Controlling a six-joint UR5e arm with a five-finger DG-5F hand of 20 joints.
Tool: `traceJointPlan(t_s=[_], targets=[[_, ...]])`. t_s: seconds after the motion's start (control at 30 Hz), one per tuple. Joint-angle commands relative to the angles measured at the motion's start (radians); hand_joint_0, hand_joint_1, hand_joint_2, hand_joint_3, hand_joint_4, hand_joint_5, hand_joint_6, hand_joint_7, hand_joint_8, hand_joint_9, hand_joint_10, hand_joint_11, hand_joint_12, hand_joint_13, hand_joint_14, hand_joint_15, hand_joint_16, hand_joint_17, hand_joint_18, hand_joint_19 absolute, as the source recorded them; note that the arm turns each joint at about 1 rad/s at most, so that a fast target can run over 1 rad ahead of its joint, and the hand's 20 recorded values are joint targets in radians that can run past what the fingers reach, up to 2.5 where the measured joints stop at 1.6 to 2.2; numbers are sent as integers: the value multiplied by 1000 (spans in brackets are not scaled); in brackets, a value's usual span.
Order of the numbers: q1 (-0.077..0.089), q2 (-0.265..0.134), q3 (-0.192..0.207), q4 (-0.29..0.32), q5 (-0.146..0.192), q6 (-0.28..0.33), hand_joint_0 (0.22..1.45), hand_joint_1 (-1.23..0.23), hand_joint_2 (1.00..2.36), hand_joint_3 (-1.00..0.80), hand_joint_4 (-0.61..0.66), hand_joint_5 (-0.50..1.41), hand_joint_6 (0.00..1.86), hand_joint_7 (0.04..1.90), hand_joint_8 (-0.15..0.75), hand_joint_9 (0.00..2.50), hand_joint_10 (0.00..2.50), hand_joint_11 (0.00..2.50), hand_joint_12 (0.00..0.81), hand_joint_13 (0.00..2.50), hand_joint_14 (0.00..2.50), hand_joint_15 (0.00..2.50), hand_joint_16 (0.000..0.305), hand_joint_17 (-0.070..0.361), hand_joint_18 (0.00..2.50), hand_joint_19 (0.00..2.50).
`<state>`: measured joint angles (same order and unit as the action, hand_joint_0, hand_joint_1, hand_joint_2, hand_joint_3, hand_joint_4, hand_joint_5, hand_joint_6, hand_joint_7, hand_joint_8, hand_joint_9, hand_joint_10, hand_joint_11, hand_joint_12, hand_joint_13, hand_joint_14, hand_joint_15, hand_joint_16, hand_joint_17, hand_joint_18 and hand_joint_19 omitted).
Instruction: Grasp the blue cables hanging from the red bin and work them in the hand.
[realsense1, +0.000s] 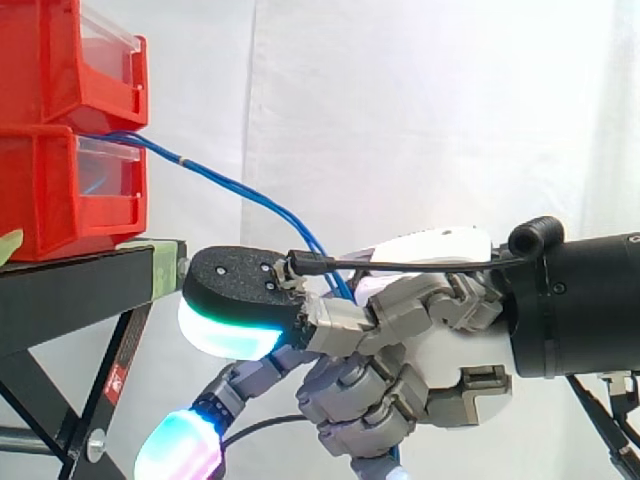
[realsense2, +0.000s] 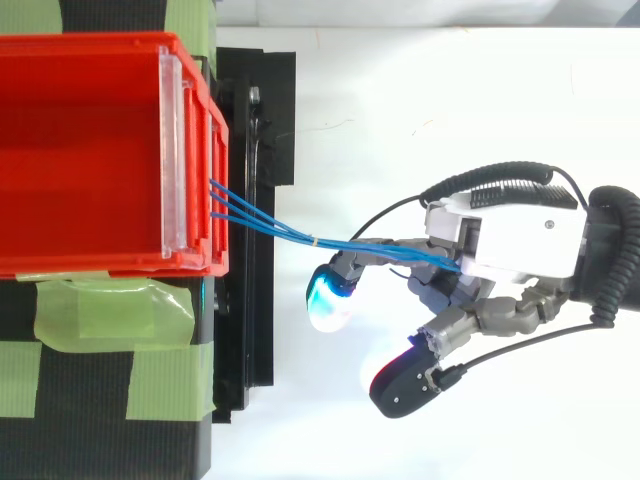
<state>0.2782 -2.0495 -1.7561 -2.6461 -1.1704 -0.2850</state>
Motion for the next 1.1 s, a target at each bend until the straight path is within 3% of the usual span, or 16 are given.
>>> traceJointPlan(t_s=[0.0, 0.1, 0.53, 1.07], targets=[[1, 0, 0, 0, 0, 0, 735, -553, 1004, -899, 377, 261, 15, 1052, 535, 1779, 2500, 2500, 712, 2021, 2500, 1972, 237, 178, 2500, 648], [-1, 0, 0, 0, 1, 0, 737, -554, 1003, -905, 357, 259, 15, 1064, 535, 1779, 2500, 2500, 712, 2021, 2500, 1972, 237, 178, 2500, 648], [-1, 0, 1, 0, 0, 0, 766, -610, 1003, -927, 45, 206, 8, 1240, 535, 1779, 2500, 2500, 712, 2021, 2500, 1972, 237, 178, 2500, 648], [-1, 0, 1, -5, 0, 1, 753, -632, 1000, -995, 58, 190, 3, 1263, 535, 1779, 2500, 2500, 712, 2021, 2500, 1972, 237, 178, 2500, 648]])
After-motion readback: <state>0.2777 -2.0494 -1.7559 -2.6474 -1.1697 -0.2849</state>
